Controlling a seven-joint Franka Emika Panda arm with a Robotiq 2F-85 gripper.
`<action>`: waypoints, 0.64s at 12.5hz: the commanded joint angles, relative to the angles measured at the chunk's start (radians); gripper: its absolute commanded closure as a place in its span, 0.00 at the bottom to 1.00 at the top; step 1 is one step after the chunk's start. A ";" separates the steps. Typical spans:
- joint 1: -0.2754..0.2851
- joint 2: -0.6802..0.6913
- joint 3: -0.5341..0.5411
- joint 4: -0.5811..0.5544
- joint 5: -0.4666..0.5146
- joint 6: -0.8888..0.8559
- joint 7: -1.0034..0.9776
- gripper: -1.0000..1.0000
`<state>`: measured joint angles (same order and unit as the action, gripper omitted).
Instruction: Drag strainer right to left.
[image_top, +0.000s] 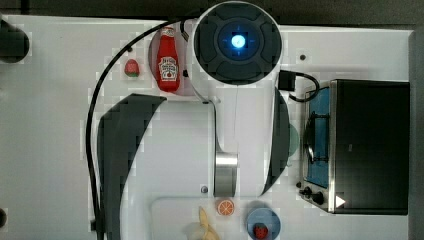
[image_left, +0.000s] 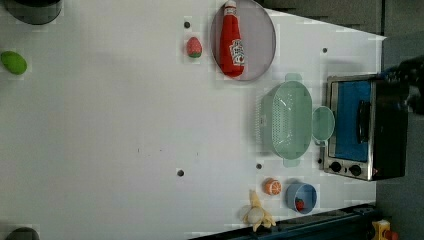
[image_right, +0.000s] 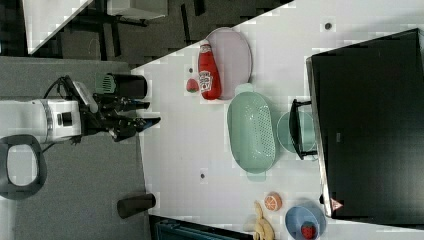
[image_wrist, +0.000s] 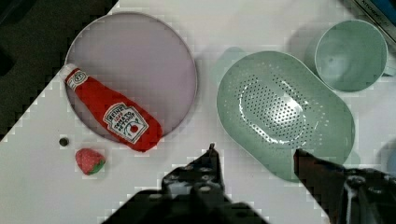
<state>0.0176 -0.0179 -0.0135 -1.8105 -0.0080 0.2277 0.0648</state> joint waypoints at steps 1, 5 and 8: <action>-0.031 -0.495 -0.049 -0.335 -0.053 -0.176 0.018 0.21; -0.030 -0.475 -0.046 -0.393 -0.052 -0.142 0.026 0.00; -0.028 -0.427 -0.043 -0.499 -0.052 -0.001 0.070 0.00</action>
<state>-0.0016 -0.5400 -0.0547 -2.2207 -0.0718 0.2239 0.0745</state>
